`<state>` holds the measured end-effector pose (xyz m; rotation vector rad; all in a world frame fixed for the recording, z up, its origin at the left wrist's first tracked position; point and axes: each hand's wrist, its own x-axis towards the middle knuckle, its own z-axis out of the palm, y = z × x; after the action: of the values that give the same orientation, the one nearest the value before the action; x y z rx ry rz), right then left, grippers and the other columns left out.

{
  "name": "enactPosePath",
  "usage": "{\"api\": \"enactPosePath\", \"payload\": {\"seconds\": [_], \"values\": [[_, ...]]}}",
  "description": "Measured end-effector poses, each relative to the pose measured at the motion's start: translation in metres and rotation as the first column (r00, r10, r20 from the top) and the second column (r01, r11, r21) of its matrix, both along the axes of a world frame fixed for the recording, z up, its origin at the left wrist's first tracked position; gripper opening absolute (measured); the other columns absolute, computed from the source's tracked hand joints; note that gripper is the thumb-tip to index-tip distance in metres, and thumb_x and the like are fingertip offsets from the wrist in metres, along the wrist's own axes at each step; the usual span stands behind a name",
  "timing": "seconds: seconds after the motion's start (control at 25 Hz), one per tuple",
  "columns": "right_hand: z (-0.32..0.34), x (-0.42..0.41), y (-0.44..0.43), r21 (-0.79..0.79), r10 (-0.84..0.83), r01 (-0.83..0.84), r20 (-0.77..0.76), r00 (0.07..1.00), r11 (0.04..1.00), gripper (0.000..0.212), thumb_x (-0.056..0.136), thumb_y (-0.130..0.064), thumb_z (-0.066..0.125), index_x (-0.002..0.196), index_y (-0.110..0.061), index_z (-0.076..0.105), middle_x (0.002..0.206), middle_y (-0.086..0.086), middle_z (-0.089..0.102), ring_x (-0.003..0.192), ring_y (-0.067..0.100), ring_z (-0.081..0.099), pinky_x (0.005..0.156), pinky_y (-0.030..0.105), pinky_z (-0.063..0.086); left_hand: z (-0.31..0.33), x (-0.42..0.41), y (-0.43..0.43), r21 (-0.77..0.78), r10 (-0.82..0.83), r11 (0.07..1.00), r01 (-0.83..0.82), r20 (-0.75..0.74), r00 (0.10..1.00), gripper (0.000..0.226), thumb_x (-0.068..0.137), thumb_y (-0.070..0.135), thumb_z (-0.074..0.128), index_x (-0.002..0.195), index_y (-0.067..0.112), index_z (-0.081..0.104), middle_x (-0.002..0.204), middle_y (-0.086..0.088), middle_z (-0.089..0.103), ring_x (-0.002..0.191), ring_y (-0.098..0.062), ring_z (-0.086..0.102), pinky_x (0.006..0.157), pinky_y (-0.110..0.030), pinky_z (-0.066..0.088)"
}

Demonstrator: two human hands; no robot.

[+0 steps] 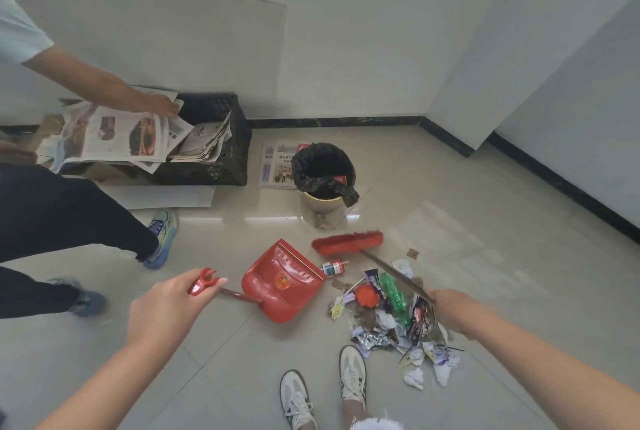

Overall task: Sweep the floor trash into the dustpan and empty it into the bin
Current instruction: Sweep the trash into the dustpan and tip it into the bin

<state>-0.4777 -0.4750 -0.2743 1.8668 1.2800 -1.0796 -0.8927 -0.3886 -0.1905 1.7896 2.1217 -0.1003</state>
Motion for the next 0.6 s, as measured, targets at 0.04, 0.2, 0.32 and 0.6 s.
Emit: {"api": "enactPosePath", "payload": {"seconds": [0.04, 0.2, 0.32, 0.6], "values": [[0.012, 0.009, -0.005, -0.035, 0.005, -0.005, 0.002, 1.0, 0.999, 0.06, 0.092, 0.002, 0.032, 0.143, -0.028, 0.039, 0.079, -0.006, 0.051, 0.056, 0.007, 0.052, 0.038, 0.016, 0.038, 0.002, 0.002, 0.002, 0.001, -0.016, 1.0, 0.016, -0.002, 1.0, 0.034, 0.079, 0.07, 0.055, 0.092, 0.042, 0.068, 0.068, 0.011, 0.054, 0.08, -0.02, 0.058, 0.059, -0.028, 0.038], [0.055, 0.024, -0.019, -0.07, -0.075, 0.071, -0.048, 0.996, 0.995, 0.063, 0.089, 0.0, 0.03, 0.144, -0.03, 0.038, 0.075, 0.0, 0.055, 0.042, 0.01, 0.048, 0.031, 0.015, 0.037, 0.006, 0.008, 0.008, 0.062, -0.068, 0.996, 0.068, -0.007, 0.998, 0.034, 0.08, 0.069, 0.055, 0.086, 0.038, 0.068, 0.076, 0.008, 0.065, 0.073, -0.017, 0.051, 0.057, -0.028, 0.038], [0.073, 0.023, -0.04, 0.003, -0.166, 0.168, -0.122, 0.978, 0.986, 0.062, 0.09, -0.004, 0.032, 0.144, -0.034, 0.038, 0.064, -0.001, 0.049, 0.029, 0.005, 0.044, 0.032, 0.016, 0.036, 0.012, 0.009, 0.014, 0.105, -0.07, 0.992, 0.07, -0.006, 0.998, 0.034, 0.08, 0.068, 0.057, 0.082, 0.036, 0.067, 0.076, 0.006, 0.066, 0.072, -0.019, 0.051, 0.057, -0.029, 0.038], [0.036, 0.002, -0.039, 0.154, -0.262, 0.301, -0.229, 0.938, 0.941, 0.056, 0.092, -0.014, 0.04, 0.14, -0.041, 0.043, 0.078, -0.007, 0.058, 0.053, 0.009, 0.053, 0.047, 0.02, 0.043, 0.026, 0.012, 0.007, 0.148, -0.015, 0.989, 0.01, 0.036, 0.999, 0.032, 0.08, 0.064, 0.06, 0.083, 0.033, 0.068, 0.072, 0.007, 0.063, 0.077, -0.023, 0.058, 0.059, -0.029, 0.038]]}}
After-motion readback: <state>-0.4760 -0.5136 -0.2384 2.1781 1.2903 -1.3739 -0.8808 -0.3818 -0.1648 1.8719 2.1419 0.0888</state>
